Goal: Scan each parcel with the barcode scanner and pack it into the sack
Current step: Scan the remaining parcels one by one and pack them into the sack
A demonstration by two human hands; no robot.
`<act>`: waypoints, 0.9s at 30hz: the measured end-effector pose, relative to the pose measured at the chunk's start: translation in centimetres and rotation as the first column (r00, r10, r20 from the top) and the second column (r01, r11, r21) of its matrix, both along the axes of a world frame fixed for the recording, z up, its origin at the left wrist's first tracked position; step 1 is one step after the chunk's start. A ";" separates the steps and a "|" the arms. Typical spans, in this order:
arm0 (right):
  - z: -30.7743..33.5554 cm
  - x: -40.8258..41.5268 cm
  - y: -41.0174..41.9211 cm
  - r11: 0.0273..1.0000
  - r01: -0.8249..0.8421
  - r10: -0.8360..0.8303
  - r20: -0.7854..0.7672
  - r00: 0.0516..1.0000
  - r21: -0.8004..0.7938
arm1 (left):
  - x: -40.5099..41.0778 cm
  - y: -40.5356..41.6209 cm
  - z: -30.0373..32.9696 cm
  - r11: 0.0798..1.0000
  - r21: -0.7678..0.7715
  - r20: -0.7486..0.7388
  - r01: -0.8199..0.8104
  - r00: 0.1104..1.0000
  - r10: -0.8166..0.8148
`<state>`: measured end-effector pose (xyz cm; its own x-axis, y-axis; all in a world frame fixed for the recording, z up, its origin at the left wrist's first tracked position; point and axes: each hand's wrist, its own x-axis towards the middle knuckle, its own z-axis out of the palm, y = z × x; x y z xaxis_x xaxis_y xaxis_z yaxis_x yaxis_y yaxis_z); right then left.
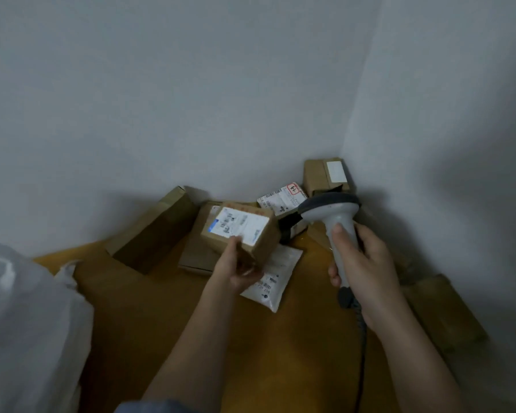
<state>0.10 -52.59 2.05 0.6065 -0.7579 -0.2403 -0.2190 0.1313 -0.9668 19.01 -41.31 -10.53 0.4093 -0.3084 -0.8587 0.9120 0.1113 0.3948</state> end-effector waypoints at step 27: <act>13.1 -14.1 11.8 0.922 -0.309 0.344 0.127 0.930 -0.235 | -16.1 14.4 12.5 0.993 0.091 0.458 0.076 0.882 -0.109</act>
<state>-13.97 -40.75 15.20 0.8460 -0.5327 0.0233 -0.0532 -0.1277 -0.9904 2.92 -26.96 1.97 0.7366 -0.3119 -0.6002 0.6299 -0.0068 0.7766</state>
